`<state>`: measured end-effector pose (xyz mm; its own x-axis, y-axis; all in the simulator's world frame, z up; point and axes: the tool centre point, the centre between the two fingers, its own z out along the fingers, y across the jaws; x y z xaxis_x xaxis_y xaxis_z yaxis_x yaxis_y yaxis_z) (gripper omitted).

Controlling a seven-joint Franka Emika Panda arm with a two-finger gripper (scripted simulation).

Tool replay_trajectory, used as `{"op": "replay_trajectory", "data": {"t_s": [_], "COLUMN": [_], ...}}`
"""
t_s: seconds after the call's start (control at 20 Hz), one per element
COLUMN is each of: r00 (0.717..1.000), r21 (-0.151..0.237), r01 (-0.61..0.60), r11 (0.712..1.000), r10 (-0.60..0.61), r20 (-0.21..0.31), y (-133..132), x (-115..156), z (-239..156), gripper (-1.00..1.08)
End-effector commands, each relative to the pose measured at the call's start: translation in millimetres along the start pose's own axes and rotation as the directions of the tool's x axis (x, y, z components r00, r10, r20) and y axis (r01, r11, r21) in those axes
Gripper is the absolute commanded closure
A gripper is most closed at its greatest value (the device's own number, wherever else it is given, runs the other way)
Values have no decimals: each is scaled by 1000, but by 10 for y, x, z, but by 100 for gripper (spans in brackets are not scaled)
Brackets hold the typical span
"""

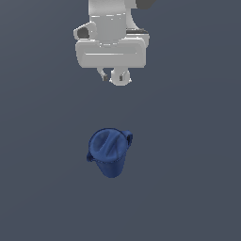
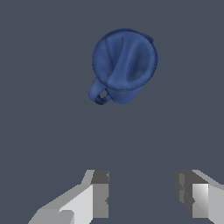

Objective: Pick up the object and move it to a goal position.

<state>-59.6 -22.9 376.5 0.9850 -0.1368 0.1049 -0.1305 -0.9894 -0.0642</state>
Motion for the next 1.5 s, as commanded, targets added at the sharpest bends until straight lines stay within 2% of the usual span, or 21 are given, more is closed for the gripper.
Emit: {"op": "replay_trajectory", "data": {"t_s": [0.0,0.35,0.8,1.15,1.45], "r00": [999,980,930,883,842], "r21": [17,66,110,127,128], "r01": [-33,-130,-235,-307,-366], "r11": [999,989,966,943,922], "r10": [33,139,257,332,387], "r20": [-36,-145,-262,-332,-375], "y": [-34,-168,-424,-689,-942], "x": [27,69,52,31,45], "z": [-197,-816,-1465,-1772,-1858], "gripper": [-20,-20,-20,-20,-20]}}
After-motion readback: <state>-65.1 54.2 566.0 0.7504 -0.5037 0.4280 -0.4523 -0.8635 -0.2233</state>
